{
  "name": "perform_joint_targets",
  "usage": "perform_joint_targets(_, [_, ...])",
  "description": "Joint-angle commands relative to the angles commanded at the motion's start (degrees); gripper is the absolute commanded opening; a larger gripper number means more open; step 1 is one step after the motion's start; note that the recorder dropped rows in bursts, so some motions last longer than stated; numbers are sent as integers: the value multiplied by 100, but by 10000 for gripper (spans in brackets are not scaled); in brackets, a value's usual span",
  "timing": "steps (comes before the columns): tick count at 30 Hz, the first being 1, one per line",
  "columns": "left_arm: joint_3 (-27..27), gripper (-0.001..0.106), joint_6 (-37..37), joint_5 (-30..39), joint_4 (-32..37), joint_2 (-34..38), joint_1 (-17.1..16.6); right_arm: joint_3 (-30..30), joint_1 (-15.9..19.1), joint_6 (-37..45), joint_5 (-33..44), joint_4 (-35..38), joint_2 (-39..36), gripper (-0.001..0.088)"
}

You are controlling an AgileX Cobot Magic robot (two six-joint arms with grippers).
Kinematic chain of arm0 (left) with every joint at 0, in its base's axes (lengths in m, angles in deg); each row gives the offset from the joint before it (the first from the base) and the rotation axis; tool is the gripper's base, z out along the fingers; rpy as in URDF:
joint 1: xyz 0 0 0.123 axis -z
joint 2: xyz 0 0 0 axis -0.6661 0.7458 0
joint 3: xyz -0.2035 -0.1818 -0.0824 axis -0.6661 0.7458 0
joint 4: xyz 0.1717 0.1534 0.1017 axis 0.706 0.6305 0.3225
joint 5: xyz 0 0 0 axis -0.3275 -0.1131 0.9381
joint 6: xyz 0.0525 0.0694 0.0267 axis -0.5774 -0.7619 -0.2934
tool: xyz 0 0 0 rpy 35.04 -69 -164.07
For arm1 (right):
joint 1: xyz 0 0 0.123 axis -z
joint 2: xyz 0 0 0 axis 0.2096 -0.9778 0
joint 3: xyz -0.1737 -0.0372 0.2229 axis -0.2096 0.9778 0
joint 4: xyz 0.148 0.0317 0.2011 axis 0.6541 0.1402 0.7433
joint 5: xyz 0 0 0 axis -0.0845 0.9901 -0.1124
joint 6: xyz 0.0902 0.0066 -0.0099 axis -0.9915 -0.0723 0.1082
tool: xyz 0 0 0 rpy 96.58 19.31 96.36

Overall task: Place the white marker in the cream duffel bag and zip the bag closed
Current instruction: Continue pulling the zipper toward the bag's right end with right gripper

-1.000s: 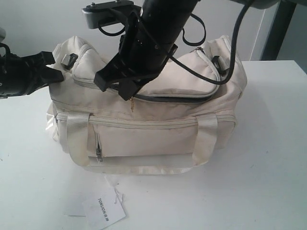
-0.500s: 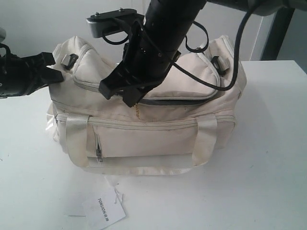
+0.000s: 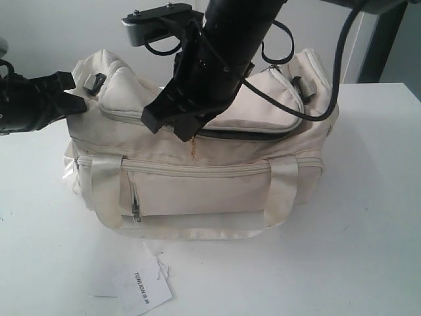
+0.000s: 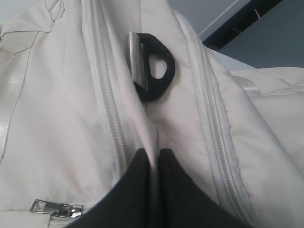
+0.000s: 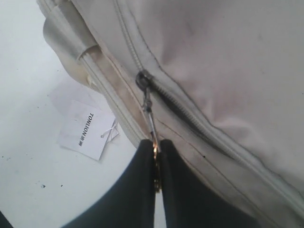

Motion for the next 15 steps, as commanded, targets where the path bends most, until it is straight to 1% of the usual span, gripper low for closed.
perform_joint_targets(6, [0,3,0,0,0,0,0,38,0,0,0,-13,0,0])
perform_joint_targets(10, [0,3,0,0,0,0,0,215,0,0,0,-124,47,0])
perform_joint_targets(15, [0,3,0,-12,0,0,0,244,107,0,0,-124,111,0])
